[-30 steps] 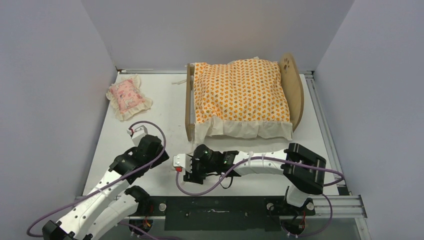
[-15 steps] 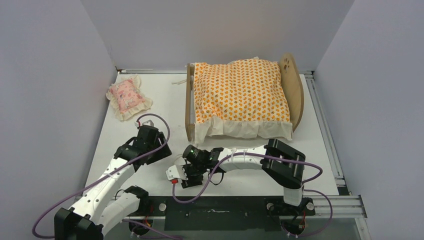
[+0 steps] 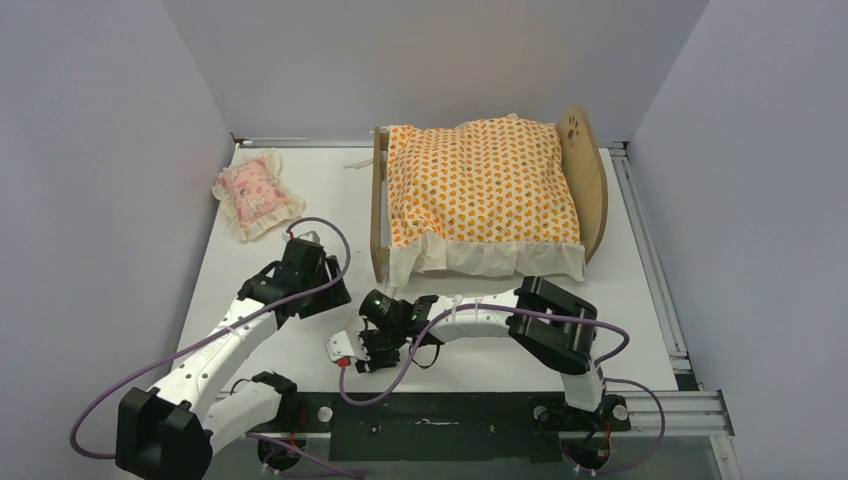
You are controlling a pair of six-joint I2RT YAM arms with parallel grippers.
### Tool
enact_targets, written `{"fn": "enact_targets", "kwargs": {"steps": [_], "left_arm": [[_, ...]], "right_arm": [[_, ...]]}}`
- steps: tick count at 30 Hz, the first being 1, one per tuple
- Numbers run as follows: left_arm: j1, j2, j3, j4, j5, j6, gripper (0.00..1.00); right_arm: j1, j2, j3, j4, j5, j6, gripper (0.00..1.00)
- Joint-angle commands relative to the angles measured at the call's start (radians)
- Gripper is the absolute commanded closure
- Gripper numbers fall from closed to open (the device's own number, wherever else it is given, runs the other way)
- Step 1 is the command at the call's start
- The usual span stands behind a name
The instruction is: Set up the pet bed
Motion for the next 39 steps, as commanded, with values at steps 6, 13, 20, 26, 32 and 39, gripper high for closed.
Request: {"fn": "enact_targets", "kwargs": {"steps": [6,13,20,26,32,39], "left_arm": [[0.005,0.059,0.033,0.159,0.120,0.027,0.40],[-0.040,0.115,-0.004,0.328,0.164,-0.053,0.41],[-0.157,0.179,-0.046,0.486,0.034,-0.165,0.43],[-0.217,0.244,-0.069,0.561,-0.149,-0.208,0.54],[-0.236,0.312,-0.080,0.648,-0.208,-0.196,0.61],[-0.260,0.405,-0.060,0.691,-0.230,-0.191,0.62]], "right_arm": [[-0.054,-0.057,-0.108,0.154,-0.012,0.186,0.95],[-0.149,-0.214,-0.415,0.702,0.023,0.593,0.95],[-0.172,-0.247,-0.576,1.040,0.132,0.849,0.95],[-0.171,-0.247,-0.603,1.094,0.139,0.905,0.95],[-0.168,-0.269,-0.623,1.089,0.135,0.907,0.95],[-0.156,-0.291,-0.636,1.065,0.121,0.904,0.95]]}}
